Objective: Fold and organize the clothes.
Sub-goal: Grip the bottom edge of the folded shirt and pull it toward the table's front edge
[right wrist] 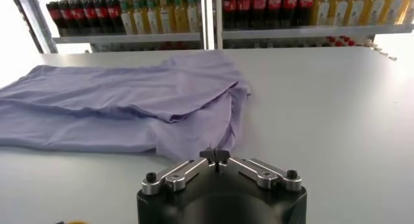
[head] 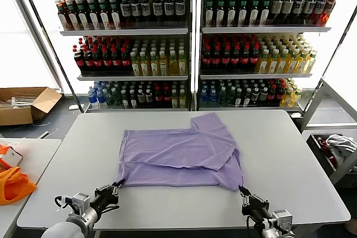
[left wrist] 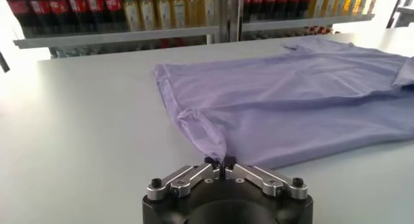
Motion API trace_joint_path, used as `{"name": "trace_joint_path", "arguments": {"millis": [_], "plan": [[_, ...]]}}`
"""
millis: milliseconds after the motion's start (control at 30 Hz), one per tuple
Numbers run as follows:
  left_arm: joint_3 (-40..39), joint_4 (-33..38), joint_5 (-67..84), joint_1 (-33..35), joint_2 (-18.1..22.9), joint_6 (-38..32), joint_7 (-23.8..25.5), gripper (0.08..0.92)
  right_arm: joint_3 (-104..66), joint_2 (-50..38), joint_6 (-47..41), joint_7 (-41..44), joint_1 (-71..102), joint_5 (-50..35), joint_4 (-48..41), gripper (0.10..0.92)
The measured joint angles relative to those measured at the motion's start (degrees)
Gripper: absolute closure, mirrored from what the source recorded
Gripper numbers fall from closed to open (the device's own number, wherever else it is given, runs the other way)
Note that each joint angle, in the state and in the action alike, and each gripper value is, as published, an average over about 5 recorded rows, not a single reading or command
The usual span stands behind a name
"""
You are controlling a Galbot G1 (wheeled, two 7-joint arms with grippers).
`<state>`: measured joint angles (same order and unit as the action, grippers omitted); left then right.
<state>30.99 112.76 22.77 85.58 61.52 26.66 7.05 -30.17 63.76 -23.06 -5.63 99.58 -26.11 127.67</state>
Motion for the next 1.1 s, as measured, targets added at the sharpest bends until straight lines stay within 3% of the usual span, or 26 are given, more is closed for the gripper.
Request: {"name": "trace_joint_path", "arguments": {"millis": [700,1100], "plan": [[7.7,11.0,-0.6,15.0,1.8,-0.2,1.1,0.904,-6.5,-0.4,1.3,1.2,14.3,1.4,5.7,0.907],[9.2,13.1,-0.1,17.8,1.5,-0.9,1.2,0.904,-4.5,-0.4,-1.4,-1.3,9.5,1.1,5.3,0.586]]}}
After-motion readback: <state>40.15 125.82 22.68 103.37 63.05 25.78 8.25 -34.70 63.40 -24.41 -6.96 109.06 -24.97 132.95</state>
